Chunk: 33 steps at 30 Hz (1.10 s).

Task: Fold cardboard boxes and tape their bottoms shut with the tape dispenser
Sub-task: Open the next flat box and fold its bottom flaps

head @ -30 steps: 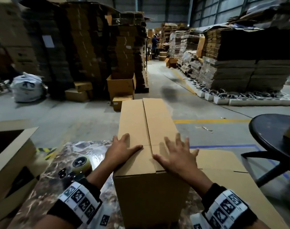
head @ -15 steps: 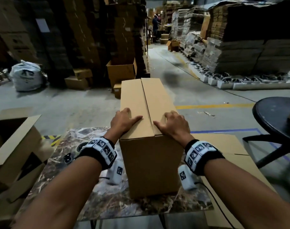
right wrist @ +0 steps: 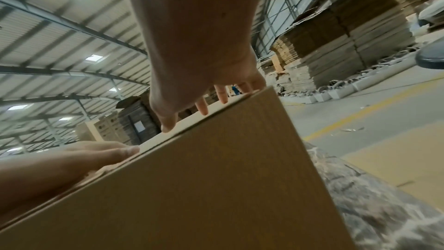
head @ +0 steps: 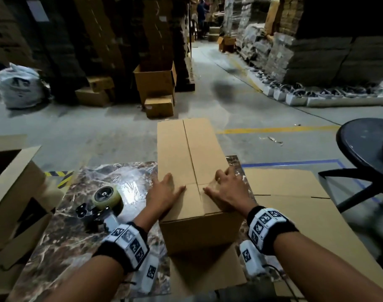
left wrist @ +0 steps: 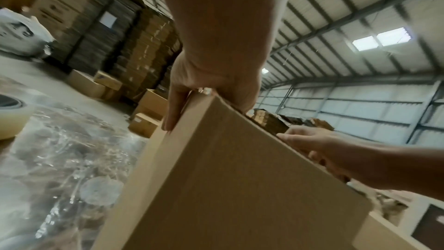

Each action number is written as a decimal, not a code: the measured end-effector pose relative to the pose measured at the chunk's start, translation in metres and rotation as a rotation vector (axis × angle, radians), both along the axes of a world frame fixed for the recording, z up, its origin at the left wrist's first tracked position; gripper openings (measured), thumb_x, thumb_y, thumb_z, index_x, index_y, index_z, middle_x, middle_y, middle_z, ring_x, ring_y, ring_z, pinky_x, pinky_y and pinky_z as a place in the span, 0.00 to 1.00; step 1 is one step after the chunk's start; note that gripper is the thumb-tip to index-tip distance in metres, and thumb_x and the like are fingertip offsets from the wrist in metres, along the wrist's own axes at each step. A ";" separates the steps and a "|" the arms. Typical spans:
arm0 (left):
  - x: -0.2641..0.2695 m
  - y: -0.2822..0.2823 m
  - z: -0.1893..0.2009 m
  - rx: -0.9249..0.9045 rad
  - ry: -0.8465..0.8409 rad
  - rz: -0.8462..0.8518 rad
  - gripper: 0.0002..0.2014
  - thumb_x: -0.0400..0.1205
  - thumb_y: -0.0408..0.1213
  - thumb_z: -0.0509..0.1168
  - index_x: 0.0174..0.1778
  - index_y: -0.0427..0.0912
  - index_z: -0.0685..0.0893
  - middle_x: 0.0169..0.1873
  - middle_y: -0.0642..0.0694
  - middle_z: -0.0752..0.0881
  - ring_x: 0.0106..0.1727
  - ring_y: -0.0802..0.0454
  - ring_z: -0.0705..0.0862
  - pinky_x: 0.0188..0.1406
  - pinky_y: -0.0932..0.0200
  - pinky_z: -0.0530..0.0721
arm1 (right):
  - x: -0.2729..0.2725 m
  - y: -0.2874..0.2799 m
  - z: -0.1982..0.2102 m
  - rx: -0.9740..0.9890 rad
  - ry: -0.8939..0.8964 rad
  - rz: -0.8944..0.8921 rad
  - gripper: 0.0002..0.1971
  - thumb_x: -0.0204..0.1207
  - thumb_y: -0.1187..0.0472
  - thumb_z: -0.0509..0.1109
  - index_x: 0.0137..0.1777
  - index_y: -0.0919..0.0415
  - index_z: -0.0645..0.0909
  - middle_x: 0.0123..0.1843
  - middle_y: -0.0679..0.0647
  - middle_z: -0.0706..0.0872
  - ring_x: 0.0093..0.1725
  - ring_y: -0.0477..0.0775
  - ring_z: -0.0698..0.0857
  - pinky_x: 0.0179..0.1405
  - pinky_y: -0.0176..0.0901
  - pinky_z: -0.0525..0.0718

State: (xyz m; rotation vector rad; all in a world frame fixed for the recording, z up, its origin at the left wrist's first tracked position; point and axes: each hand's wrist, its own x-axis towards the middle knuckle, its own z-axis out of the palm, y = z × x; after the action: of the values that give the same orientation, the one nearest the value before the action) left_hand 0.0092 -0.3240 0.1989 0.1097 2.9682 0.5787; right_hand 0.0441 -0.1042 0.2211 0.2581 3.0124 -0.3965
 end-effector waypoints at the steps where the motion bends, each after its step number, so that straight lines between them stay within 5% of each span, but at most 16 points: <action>1: 0.007 -0.002 0.002 -0.024 -0.009 -0.009 0.35 0.79 0.69 0.58 0.77 0.52 0.65 0.72 0.31 0.68 0.61 0.30 0.82 0.54 0.42 0.84 | -0.004 -0.001 -0.003 -0.009 -0.010 -0.015 0.40 0.64 0.20 0.62 0.66 0.49 0.71 0.74 0.63 0.66 0.67 0.72 0.76 0.61 0.65 0.82; 6: 0.018 -0.014 0.008 -0.206 0.016 -0.087 0.31 0.81 0.69 0.55 0.72 0.50 0.69 0.67 0.33 0.72 0.66 0.32 0.77 0.59 0.41 0.82 | -0.021 -0.012 -0.012 0.045 -0.122 -0.071 0.49 0.69 0.20 0.58 0.84 0.45 0.51 0.85 0.65 0.42 0.78 0.81 0.60 0.73 0.75 0.68; 9: -0.010 -0.012 0.008 -0.290 0.174 -0.227 0.34 0.78 0.70 0.58 0.68 0.45 0.75 0.80 0.31 0.58 0.81 0.30 0.58 0.77 0.36 0.68 | -0.029 -0.016 -0.029 0.029 -0.153 -0.020 0.48 0.64 0.14 0.44 0.83 0.38 0.53 0.84 0.61 0.47 0.77 0.83 0.56 0.71 0.82 0.64; 11: -0.035 -0.001 0.004 -0.269 0.200 -0.411 0.37 0.80 0.69 0.56 0.75 0.42 0.71 0.85 0.33 0.50 0.85 0.33 0.50 0.83 0.39 0.58 | -0.028 -0.016 -0.032 0.090 -0.143 0.034 0.50 0.60 0.13 0.31 0.81 0.34 0.57 0.85 0.60 0.51 0.78 0.83 0.54 0.69 0.85 0.60; 14: -0.063 0.014 -0.012 -0.262 0.172 -0.660 0.39 0.83 0.69 0.44 0.86 0.48 0.55 0.87 0.39 0.49 0.87 0.40 0.47 0.84 0.38 0.52 | -0.016 -0.016 -0.024 0.156 -0.178 0.046 0.41 0.76 0.22 0.40 0.86 0.41 0.47 0.85 0.61 0.45 0.80 0.79 0.51 0.76 0.77 0.60; 17: -0.083 0.016 -0.020 -0.254 0.200 -0.747 0.40 0.80 0.72 0.35 0.87 0.56 0.49 0.87 0.44 0.48 0.87 0.43 0.46 0.83 0.35 0.49 | -0.005 -0.016 -0.020 0.101 -0.081 -0.011 0.41 0.76 0.23 0.43 0.86 0.38 0.45 0.88 0.59 0.43 0.84 0.76 0.48 0.79 0.75 0.57; 20: -0.106 0.014 -0.019 -0.246 0.211 -0.678 0.39 0.79 0.74 0.34 0.86 0.61 0.49 0.87 0.45 0.50 0.87 0.40 0.47 0.81 0.29 0.49 | 0.000 -0.012 -0.025 0.059 -0.049 -0.005 0.41 0.75 0.23 0.46 0.86 0.38 0.49 0.89 0.55 0.46 0.85 0.73 0.47 0.81 0.72 0.56; 26: -0.142 0.011 -0.012 -0.028 0.053 -0.201 0.44 0.74 0.79 0.47 0.83 0.59 0.55 0.86 0.36 0.46 0.83 0.25 0.38 0.70 0.11 0.49 | -0.004 -0.004 -0.022 0.055 0.023 0.033 0.42 0.72 0.21 0.52 0.84 0.39 0.58 0.89 0.54 0.49 0.83 0.71 0.55 0.77 0.72 0.66; 33: -0.109 0.046 -0.022 0.018 0.021 -0.036 0.40 0.80 0.71 0.51 0.85 0.52 0.54 0.86 0.36 0.43 0.80 0.17 0.40 0.73 0.20 0.63 | -0.029 0.048 -0.013 0.098 -0.009 0.202 0.45 0.68 0.17 0.48 0.83 0.38 0.61 0.88 0.53 0.54 0.81 0.69 0.63 0.75 0.67 0.71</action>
State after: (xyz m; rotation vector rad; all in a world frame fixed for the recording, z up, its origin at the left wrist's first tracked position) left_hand -0.0994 -0.2780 0.1768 0.1710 2.9750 0.6032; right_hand 0.0152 -0.0561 0.2081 -0.0375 3.0141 -0.2296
